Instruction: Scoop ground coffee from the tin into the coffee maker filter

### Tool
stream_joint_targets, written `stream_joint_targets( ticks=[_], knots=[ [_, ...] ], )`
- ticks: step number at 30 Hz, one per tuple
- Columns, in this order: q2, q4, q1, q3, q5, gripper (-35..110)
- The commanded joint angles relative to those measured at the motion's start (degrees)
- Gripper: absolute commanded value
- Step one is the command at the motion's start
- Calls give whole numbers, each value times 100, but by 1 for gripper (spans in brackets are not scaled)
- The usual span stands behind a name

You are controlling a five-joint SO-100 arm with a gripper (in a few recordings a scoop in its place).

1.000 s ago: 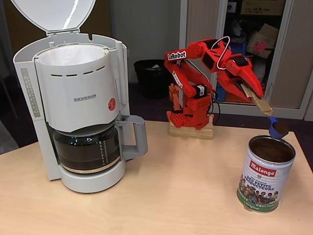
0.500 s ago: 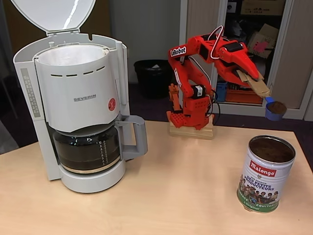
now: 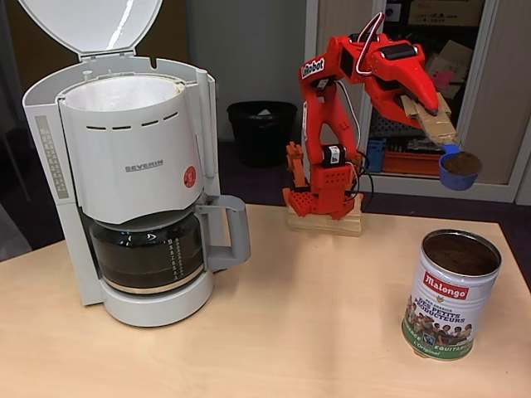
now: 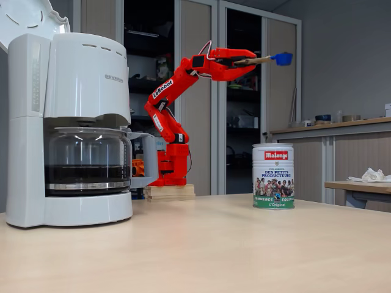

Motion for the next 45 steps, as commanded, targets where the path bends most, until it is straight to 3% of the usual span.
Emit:
stream_joint_targets(
  ticks=[1, 14, 26, 30, 38, 45],
  knots=[
    [-18, 18, 185, -290, 70, 0],
    [782, -9, 984, 246, -185, 0],
    [1512, 686, 1661, 79, -237, 0],
    [1670, 396, 1749, 185, -158, 0],
    [756, -105, 1863, -492, -439, 0],
    [-896, 79, 2558, -2646, -439, 0]
  ],
)
